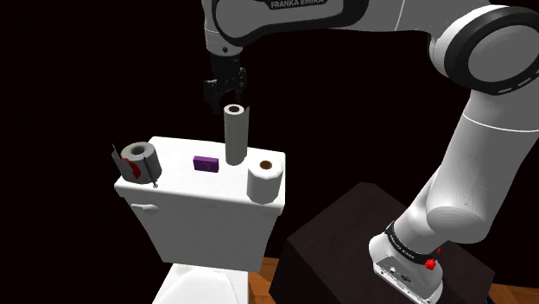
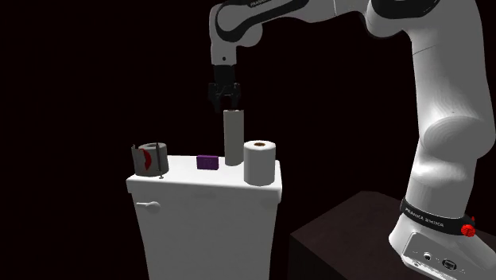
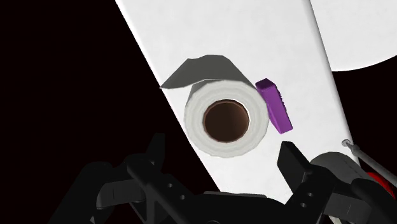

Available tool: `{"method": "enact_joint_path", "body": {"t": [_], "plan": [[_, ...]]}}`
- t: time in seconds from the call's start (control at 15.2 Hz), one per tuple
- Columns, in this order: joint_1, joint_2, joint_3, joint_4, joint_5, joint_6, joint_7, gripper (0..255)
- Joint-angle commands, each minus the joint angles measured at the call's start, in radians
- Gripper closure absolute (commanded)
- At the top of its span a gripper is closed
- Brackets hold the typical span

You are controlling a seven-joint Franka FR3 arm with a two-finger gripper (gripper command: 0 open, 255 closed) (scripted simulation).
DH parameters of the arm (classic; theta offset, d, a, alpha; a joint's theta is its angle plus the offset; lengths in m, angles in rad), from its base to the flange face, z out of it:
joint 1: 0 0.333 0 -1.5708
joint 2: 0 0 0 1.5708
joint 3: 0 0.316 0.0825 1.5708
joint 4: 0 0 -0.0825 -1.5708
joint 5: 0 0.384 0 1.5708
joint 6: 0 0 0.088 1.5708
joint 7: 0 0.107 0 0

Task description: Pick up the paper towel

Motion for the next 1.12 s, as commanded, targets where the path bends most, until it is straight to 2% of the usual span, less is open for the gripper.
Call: {"method": "enact_joint_path", "body": {"t": [0.0, 0.13, 0.2, 0.79, 1.06], "plan": [[-0.002, -0.002, -0.001, -0.031, 0.0, 0.03, 0.0, 0], [-0.002, -0.002, -0.001, -0.038, 0.0, 0.037, 0.001, 0], [-0.002, -0.001, -0.001, -0.037, -0.001, 0.037, 0.002, 255], [-0.002, -0.002, -0.001, -0.038, 0.0, 0.037, 0.001, 255], [-0.001, -0.004, 0.0, 0.013, 0.001, -0.016, -0.002, 255]]}}
